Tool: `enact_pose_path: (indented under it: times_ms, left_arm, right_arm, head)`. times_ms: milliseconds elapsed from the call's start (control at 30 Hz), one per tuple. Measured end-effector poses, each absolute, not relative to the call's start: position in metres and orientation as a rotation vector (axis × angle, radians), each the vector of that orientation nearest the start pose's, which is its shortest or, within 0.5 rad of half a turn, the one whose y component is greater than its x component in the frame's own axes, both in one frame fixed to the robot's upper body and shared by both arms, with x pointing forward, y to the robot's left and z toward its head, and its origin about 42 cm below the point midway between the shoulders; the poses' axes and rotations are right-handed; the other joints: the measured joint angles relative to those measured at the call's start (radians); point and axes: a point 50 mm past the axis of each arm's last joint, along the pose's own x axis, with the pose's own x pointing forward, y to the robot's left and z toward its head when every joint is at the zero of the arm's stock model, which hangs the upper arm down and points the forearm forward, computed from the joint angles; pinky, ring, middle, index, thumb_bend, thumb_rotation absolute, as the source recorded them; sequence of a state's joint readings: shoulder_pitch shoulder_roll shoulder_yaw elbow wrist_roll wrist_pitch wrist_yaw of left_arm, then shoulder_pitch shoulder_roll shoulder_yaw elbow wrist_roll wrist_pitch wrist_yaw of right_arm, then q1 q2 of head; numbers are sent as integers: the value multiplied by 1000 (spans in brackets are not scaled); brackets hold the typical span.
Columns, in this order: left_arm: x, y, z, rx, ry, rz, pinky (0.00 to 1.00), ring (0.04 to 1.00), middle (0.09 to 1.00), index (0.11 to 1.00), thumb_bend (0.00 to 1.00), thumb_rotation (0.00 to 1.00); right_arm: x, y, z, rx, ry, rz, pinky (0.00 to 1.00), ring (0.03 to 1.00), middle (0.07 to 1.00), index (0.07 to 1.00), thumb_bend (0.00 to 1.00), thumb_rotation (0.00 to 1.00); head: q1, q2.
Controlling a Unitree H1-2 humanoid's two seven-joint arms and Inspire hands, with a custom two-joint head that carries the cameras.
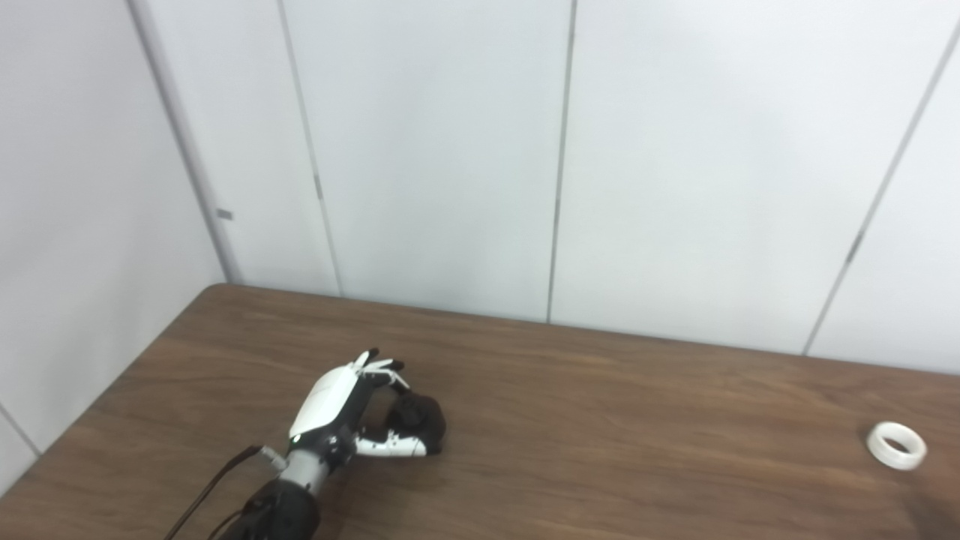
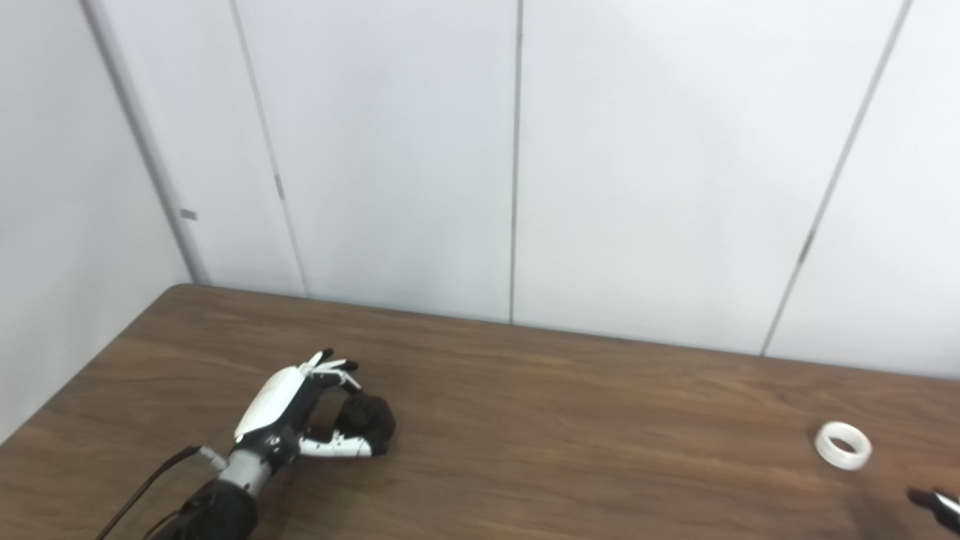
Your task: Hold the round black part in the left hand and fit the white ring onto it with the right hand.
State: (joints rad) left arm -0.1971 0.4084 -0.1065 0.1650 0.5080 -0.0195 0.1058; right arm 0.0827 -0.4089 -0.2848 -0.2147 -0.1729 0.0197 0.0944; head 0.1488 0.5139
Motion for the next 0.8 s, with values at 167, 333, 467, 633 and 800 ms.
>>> enact_pose_path:
  times_ms: [167, 333, 467, 633, 800]
  left_arm:
    - [340, 314, 136, 918, -134, -10, 1000, 1000, 868, 477, 518, 41]
    - [333, 302, 135, 900, -165, -59, 1000, 1000, 871, 478, 518, 41]
    - [331, 301, 137, 894, -188, -84, 1000, 1000, 874, 478, 517, 38]
    - [326, 301, 143, 894, -221, -115, 1000, 1000, 872, 478, 517, 36]
    - [320, 299, 144, 894, -219, -147, 1000, 1000, 869, 478, 516, 36]
  right_arm:
    - [265, -406, 218, -757, -162, -216, 907, 993, 986, 770, 782, 304]
    - [293, -414, 254, -882, -176, -256, 957, 1000, 1000, 799, 883, 174]
    - [311, -411, 269, -928, -127, -229, 872, 1000, 1000, 823, 964, 271]
    - [329, -403, 277, -1003, -111, -192, 827, 1000, 1000, 826, 999, 375]
    - [354, -400, 265, -1052, -72, -156, 940, 1000, 1000, 798, 964, 289]
  head:
    - [-70, -2]
    - [-155, 0]
    - [-273, 3]
    - [-319, 8]
    - [-340, 14]
